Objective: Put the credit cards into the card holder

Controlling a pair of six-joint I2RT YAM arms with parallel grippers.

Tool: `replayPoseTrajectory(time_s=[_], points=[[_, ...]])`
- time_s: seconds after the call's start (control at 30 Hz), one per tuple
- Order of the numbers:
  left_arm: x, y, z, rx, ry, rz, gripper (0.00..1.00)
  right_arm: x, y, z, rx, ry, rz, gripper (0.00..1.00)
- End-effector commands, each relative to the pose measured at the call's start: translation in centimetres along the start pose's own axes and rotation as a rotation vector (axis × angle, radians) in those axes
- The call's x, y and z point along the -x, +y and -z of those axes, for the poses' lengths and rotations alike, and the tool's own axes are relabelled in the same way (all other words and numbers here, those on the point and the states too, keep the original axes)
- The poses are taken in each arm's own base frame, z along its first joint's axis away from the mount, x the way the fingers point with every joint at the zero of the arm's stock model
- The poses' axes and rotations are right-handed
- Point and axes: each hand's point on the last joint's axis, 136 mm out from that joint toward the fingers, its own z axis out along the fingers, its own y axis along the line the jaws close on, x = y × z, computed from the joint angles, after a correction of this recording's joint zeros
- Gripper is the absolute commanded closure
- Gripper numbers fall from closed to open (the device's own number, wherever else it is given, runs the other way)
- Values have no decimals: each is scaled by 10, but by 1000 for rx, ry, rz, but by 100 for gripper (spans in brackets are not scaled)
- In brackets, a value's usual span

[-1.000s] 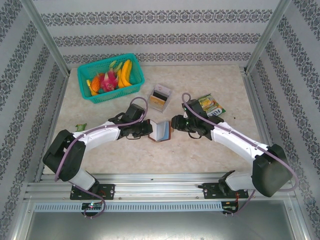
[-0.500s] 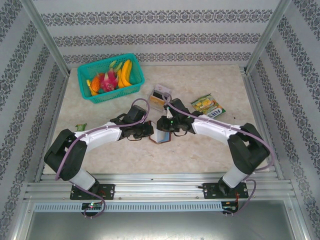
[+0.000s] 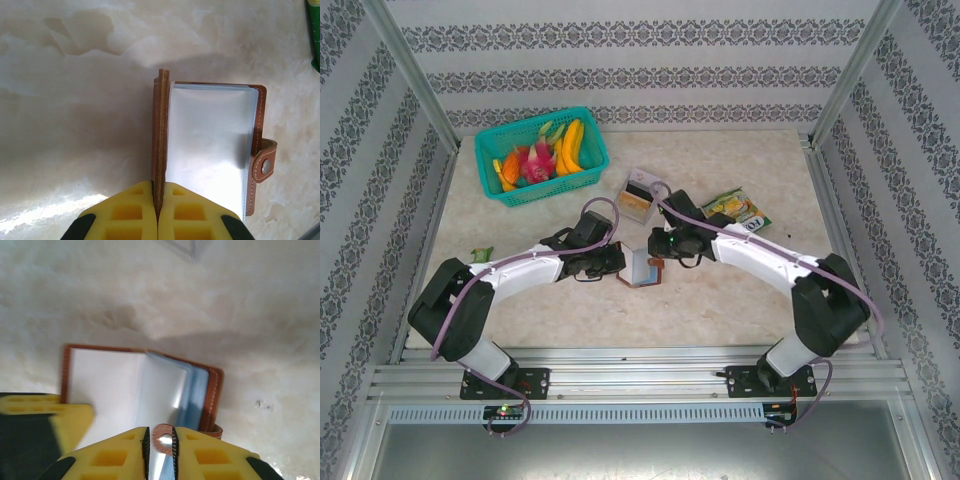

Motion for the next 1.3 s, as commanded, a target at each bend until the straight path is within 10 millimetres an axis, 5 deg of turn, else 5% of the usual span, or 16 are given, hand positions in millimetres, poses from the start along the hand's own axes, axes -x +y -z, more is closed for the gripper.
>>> replayPoseTrajectory(time_s=[0.0, 0.13, 0.5, 0.73, 0.93, 1.27], points=[[-1, -5, 2, -3, -2, -4, 100, -7, 17, 5, 9, 18, 54, 82], [1, -9, 5, -18, -15, 3, 100, -16, 36, -19, 32, 44, 3, 87], [1, -10, 7, -35, -29, 14, 100, -42, 19, -68, -98, 155, 9, 91], [1, -4, 11, -9, -39, 14, 100, -33, -31, -46, -373, 100, 64, 91], [-1, 1, 11, 10, -43, 15, 100, -36, -65, -34, -382, 94, -11, 90], [-4, 4, 6, 18, -23, 15, 100, -58, -74, -62, -323, 174, -72, 92]])
